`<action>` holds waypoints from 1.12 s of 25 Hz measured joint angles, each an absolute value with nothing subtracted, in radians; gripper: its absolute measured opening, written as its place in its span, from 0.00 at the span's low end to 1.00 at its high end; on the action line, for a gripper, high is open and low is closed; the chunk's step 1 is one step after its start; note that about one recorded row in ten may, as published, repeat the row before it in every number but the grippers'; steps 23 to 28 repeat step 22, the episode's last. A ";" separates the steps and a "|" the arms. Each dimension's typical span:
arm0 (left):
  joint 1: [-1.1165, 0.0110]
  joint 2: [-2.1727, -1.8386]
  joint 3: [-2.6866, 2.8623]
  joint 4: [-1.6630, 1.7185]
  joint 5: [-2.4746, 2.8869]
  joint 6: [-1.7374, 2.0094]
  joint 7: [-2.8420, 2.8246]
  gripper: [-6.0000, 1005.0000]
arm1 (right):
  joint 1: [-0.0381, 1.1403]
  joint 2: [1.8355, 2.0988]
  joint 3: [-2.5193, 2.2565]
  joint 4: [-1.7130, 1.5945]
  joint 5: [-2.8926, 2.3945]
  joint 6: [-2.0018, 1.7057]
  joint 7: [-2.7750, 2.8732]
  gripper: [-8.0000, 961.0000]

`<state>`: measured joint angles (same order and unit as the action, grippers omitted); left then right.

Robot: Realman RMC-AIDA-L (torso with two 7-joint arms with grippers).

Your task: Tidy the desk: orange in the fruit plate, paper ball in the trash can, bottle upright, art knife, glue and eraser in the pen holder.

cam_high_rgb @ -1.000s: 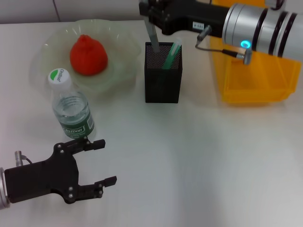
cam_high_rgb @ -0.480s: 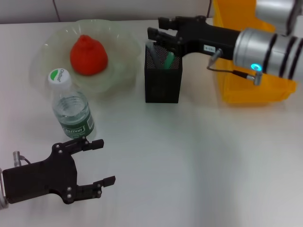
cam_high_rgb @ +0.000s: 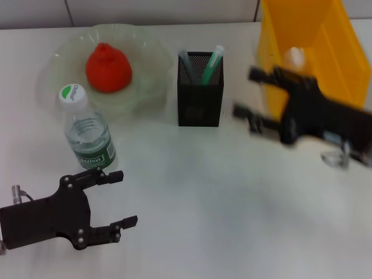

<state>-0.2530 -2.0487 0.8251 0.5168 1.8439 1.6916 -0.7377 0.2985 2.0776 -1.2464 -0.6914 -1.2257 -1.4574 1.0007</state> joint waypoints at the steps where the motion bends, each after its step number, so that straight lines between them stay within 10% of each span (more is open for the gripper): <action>1: -0.252 -2.048 0.824 0.517 1.844 1.692 -0.738 0.81 | 0.284 2.067 -1.227 -0.591 -1.241 -1.541 0.853 0.67; 8: -0.252 -2.046 0.831 0.516 1.844 1.691 -0.738 0.81 | 0.268 2.067 -1.222 -0.372 -1.284 -1.636 0.555 0.86; 28: -0.250 -2.046 0.833 0.512 1.847 1.722 -0.737 0.81 | 0.300 2.064 -1.232 -0.339 -1.371 -1.629 0.590 0.86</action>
